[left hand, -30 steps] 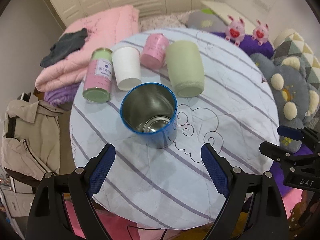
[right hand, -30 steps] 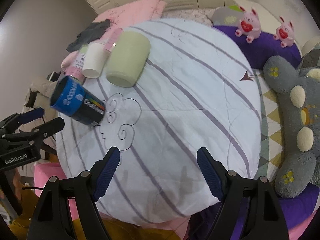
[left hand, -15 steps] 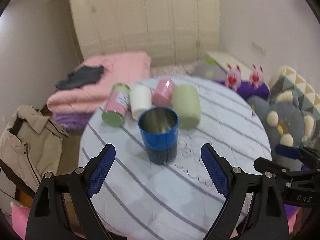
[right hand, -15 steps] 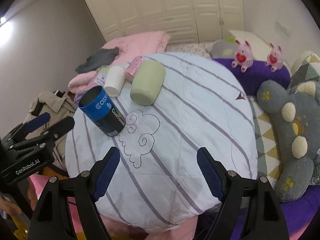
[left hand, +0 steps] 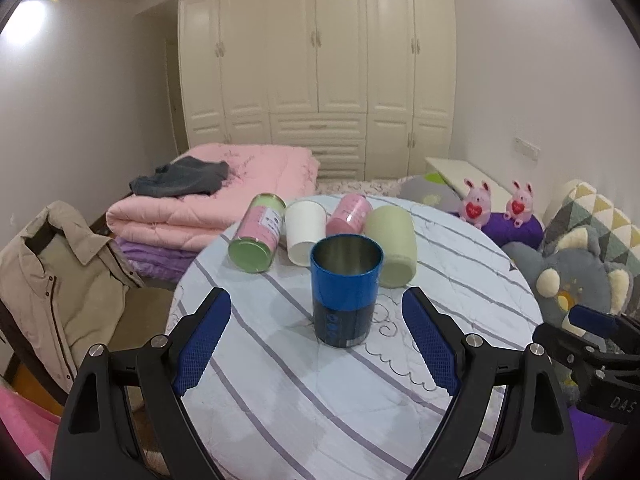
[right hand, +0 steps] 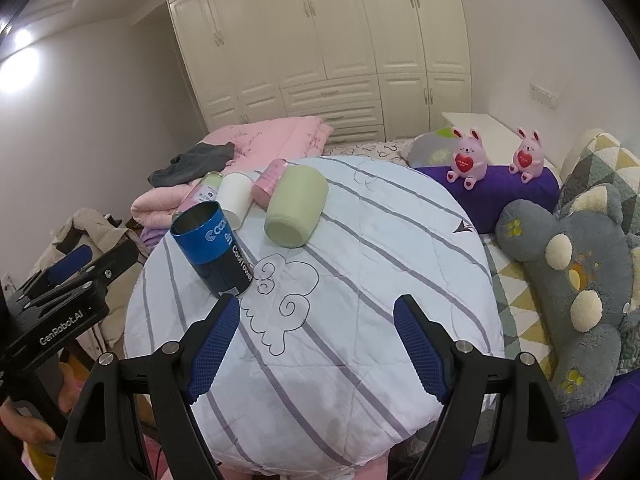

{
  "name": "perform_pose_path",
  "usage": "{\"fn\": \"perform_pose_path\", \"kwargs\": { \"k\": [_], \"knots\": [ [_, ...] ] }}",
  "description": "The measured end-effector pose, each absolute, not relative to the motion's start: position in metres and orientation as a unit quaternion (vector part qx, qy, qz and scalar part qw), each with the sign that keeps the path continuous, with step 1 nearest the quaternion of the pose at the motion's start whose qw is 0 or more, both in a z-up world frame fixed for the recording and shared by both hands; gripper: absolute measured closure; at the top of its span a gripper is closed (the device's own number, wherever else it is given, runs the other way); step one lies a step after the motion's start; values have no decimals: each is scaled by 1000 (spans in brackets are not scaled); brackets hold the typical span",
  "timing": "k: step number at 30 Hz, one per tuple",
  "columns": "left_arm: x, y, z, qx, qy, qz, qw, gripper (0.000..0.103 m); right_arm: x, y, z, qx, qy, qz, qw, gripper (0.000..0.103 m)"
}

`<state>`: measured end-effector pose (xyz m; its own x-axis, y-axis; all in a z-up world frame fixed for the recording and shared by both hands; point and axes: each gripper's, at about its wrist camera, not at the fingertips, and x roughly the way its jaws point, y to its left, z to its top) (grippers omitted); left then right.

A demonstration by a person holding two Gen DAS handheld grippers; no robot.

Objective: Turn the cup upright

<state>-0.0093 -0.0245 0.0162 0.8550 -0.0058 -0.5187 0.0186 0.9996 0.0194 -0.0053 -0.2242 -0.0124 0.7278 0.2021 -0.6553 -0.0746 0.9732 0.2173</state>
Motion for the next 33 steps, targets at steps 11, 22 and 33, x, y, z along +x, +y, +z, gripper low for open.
{"fn": "perform_pose_path", "kwargs": {
  "k": [11,22,33],
  "knots": [
    [-17,-24,4,24,234,-5,972,14,-16,-209,-23,61,337,66,937,22],
    [-19,-26,3,38,231,3,972,14,-16,-203,-27,52,349,68,933,22],
    [-14,-22,3,19,245,1,969,14,-20,-196,-32,45,358,78,929,22]
  ]
}}
